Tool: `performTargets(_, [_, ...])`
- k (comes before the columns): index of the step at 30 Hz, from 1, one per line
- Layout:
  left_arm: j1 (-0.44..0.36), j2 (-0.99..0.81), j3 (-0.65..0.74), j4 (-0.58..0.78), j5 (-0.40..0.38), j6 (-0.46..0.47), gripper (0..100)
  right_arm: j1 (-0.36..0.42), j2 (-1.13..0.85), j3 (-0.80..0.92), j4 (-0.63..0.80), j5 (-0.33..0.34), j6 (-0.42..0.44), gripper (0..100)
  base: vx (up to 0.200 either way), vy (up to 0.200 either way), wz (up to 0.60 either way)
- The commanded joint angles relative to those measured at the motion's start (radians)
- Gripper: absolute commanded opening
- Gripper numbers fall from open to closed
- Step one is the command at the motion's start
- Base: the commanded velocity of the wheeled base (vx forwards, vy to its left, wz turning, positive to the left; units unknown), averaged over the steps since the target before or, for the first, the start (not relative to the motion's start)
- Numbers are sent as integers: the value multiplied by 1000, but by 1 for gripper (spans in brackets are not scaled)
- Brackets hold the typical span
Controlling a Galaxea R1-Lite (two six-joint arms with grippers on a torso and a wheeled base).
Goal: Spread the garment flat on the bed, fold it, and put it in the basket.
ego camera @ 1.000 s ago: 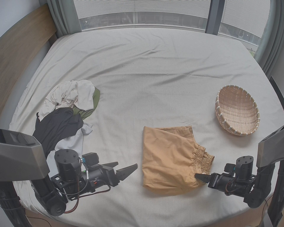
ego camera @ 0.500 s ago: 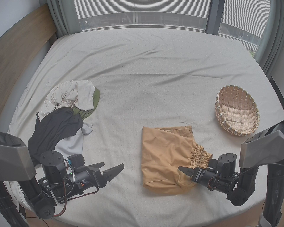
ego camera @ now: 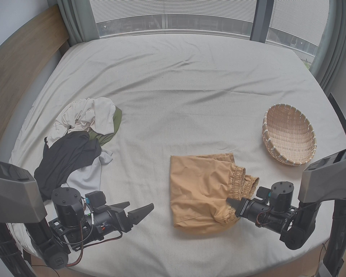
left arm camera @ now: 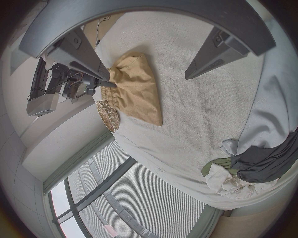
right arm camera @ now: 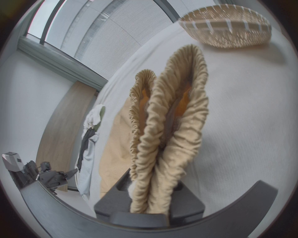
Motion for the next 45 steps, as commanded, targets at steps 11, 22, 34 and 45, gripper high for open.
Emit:
performTargets(11, [5, -22, -27, -3, 4, 41, 100, 135, -369, 9, 3, 89, -153, 0, 0, 0, 0])
performTargets(22, [5, -48, -18, -3, 21, 129, 100, 123, -364, -95, 2, 89, -221, 0, 0, 0, 0])
performTargets(34, [5, -44, -20, -3, 38, 138, 100, 29, -360, -223, 11, 83, -261, 0, 0, 0, 0])
performTargets(45, [5, -41, -9, -3, 38, 138, 100, -135, -364, -322, 16, -5, -281, 0, 0, 0, 0])
